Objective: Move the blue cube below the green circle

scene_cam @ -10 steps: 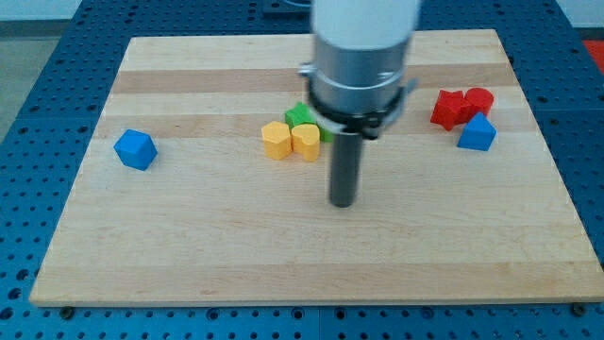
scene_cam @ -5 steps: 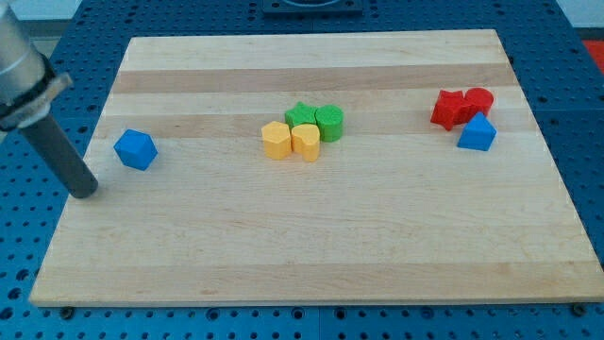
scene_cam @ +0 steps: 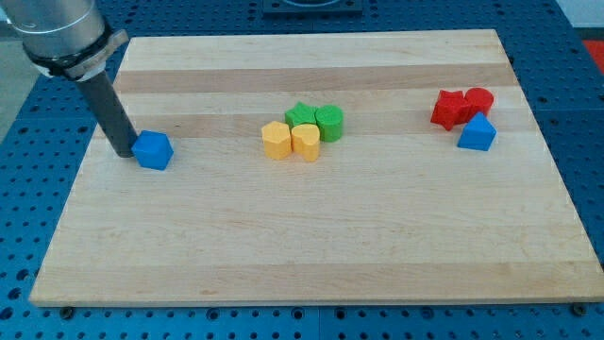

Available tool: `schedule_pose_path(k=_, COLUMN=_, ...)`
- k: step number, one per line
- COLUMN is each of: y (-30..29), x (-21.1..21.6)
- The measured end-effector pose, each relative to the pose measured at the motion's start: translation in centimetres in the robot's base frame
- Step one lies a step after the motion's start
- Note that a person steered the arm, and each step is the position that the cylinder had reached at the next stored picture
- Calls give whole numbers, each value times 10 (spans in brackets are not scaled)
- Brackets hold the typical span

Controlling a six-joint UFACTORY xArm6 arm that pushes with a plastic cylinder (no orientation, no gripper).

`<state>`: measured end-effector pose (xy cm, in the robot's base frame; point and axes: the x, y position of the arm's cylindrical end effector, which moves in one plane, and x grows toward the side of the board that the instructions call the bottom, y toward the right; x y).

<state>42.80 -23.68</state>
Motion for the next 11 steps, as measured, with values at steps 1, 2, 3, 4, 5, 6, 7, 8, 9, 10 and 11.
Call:
schedule_pose_path(k=1, y=4, x=-1)
schedule_pose_path(k=2, y=6, x=-1)
schedule_pose_path(k=3, y=10, x=-2)
schedule_pose_path(k=4, y=11, x=-4)
schedule_pose_path(k=5, y=11, x=-11)
schedule_pose_path(k=6, y=20, x=-7)
schedule_pose_path(k=7, y=36, x=13)
schedule_pose_path(k=8, y=57, x=36)
schedule_pose_path(k=9, y=86, x=51)
schedule_pose_path(k=10, y=118, x=55)
schedule_pose_path(k=11, y=152, x=55)
